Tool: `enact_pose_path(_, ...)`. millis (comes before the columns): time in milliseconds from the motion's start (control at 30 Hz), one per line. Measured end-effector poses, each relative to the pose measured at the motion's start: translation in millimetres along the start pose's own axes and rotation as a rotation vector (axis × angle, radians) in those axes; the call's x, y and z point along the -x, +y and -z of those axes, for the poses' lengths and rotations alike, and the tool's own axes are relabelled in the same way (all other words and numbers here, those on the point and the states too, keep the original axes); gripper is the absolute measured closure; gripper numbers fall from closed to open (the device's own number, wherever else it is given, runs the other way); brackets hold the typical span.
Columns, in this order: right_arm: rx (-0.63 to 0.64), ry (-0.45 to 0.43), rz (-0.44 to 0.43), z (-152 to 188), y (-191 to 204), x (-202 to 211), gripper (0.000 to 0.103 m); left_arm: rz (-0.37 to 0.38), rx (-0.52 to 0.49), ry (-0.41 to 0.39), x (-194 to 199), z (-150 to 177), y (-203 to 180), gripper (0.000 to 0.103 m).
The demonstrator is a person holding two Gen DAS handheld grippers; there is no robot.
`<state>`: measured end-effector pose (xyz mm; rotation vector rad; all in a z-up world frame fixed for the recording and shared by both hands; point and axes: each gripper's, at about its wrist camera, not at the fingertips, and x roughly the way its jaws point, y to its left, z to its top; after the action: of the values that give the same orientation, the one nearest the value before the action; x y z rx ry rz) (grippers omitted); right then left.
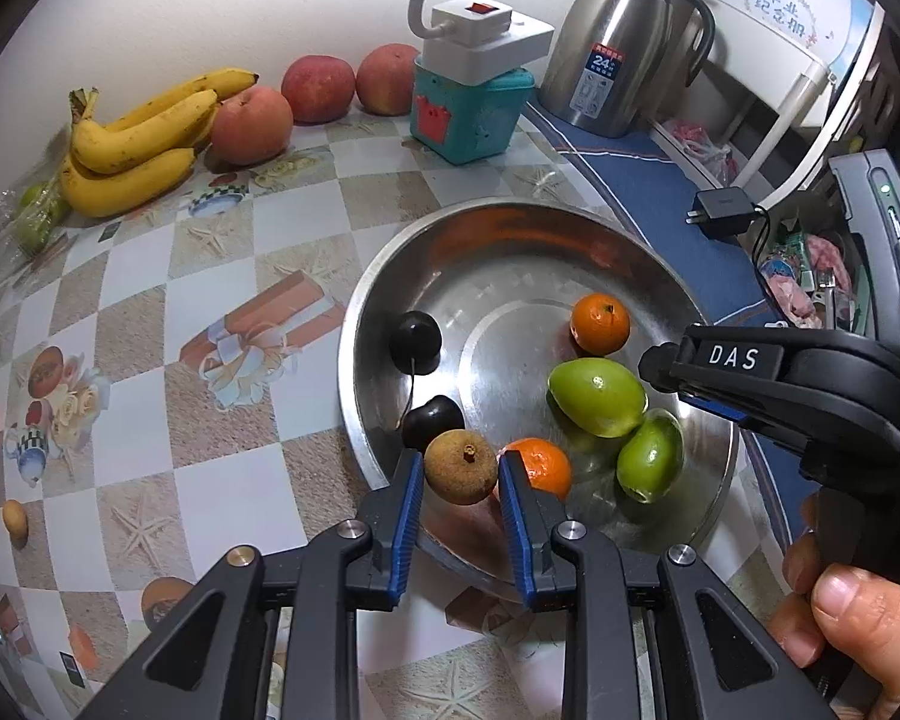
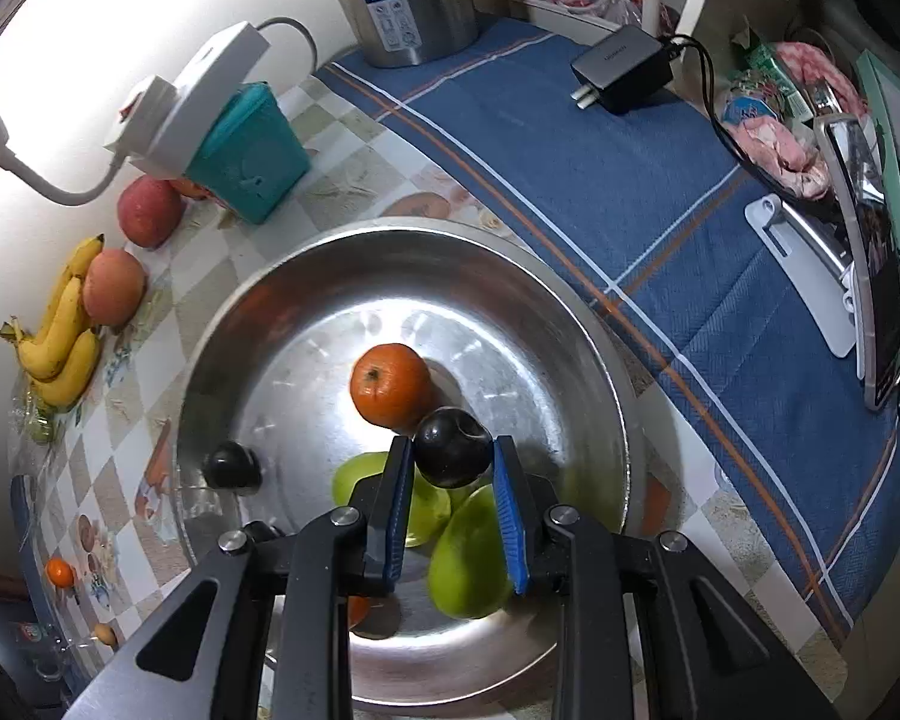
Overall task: Organize fruits
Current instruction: 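Carry the plum and brown fruit over the steel bowl with both tools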
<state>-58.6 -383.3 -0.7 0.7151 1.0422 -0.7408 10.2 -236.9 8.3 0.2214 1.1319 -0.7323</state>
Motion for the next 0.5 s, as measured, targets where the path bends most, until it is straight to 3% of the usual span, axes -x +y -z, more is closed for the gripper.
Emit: enact_pose_path(500, -0.03, 0.015, 0.008, 0.7, -7.0, -4.2, 0.075, 0.0, -0.003, 0.033, -8.5, 1.7, -1.3, 0.074)
